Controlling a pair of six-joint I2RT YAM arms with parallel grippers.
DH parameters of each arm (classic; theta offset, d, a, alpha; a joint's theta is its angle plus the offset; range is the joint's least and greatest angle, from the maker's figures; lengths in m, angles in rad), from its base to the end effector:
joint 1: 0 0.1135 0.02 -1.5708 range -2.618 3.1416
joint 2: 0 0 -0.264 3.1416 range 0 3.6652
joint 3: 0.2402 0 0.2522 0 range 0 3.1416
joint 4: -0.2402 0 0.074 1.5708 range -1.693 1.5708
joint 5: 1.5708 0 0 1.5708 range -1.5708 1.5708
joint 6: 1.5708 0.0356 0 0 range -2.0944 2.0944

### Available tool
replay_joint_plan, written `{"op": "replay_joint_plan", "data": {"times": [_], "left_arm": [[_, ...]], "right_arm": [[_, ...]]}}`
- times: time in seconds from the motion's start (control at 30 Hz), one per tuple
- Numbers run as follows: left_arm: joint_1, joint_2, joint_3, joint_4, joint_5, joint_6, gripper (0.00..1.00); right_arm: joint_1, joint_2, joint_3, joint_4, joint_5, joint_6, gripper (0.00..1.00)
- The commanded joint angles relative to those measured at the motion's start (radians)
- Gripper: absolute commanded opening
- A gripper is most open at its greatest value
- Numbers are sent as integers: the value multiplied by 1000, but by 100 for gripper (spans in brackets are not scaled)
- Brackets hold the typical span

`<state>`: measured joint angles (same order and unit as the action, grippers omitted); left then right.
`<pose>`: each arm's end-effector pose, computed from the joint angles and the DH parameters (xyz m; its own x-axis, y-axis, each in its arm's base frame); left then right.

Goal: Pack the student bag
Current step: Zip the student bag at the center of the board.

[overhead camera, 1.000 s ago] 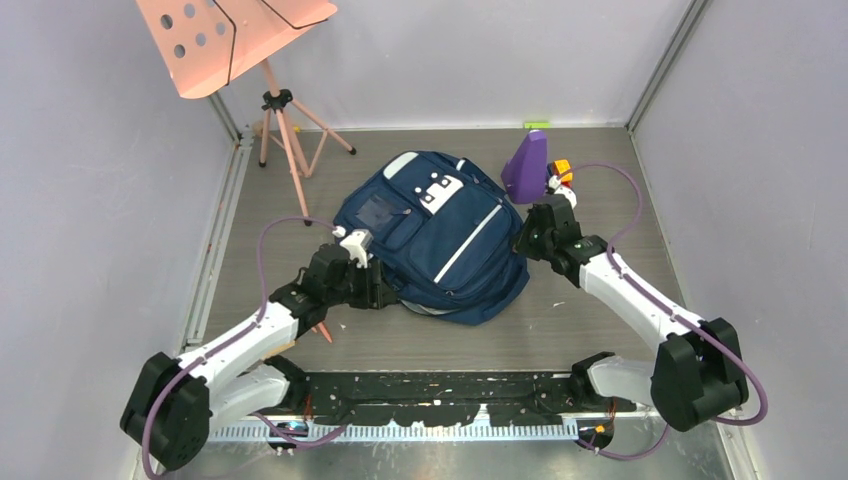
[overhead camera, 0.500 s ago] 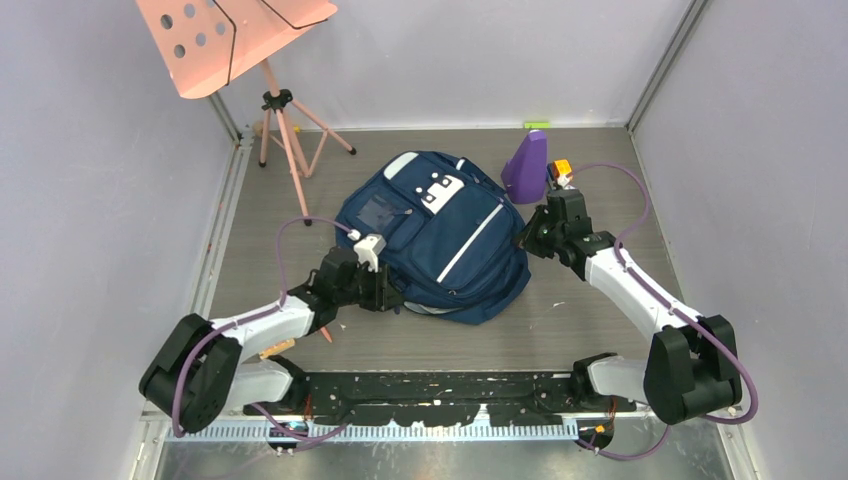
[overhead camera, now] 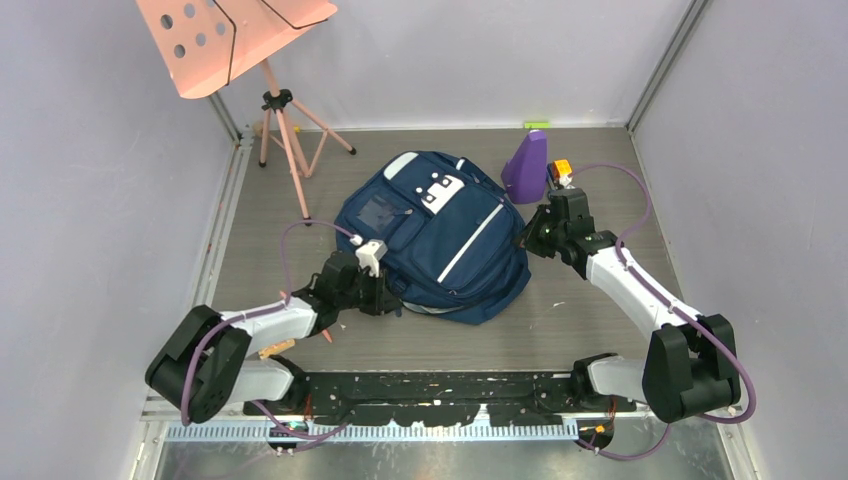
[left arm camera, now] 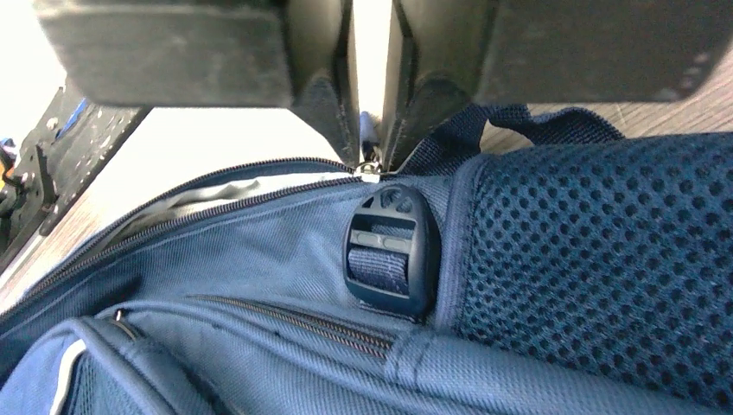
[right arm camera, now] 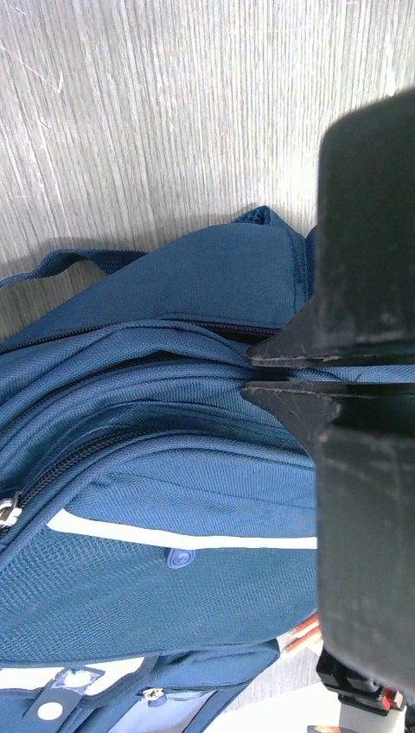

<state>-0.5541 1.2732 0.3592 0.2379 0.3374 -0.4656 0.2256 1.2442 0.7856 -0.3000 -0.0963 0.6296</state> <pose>0.1839 -0.1277 0.1412 -0.7970 -0.0050 -0.6040 0.4010 0.7434 -0.5353 0.2536 0.0617 0.2336 -0.7131 0.4377 -0.5477 0.1599 0.8621 0.4808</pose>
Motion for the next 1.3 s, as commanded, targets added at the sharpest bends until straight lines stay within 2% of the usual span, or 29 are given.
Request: {"op": "replay_joint_plan", "data": {"times": [0.0, 0.1, 0.4, 0.77, 0.93, 1.27], "left_arm": [[2, -51, -26, 54, 21, -2, 11], [2, -69, -25, 51, 43, -9, 0], [-27, -144, 21, -49, 100, -61, 0], [-205, -155, 112, -119, -21, -196, 0], [-297, -92, 171, -83, -74, -259, 0], [-459, 129, 364, -16, -169, -350, 0]], "right_arm": [[-15, -5, 20, 57, 16, -7, 0], [-17, 1, 20, 59, 11, -5, 0], [-17, -27, -26, 90, 28, 15, 1], [-14, -71, -95, 134, 63, 48, 1], [-12, -88, -138, 165, 82, 67, 1], [26, -124, -209, 239, 173, 117, 1]]}}
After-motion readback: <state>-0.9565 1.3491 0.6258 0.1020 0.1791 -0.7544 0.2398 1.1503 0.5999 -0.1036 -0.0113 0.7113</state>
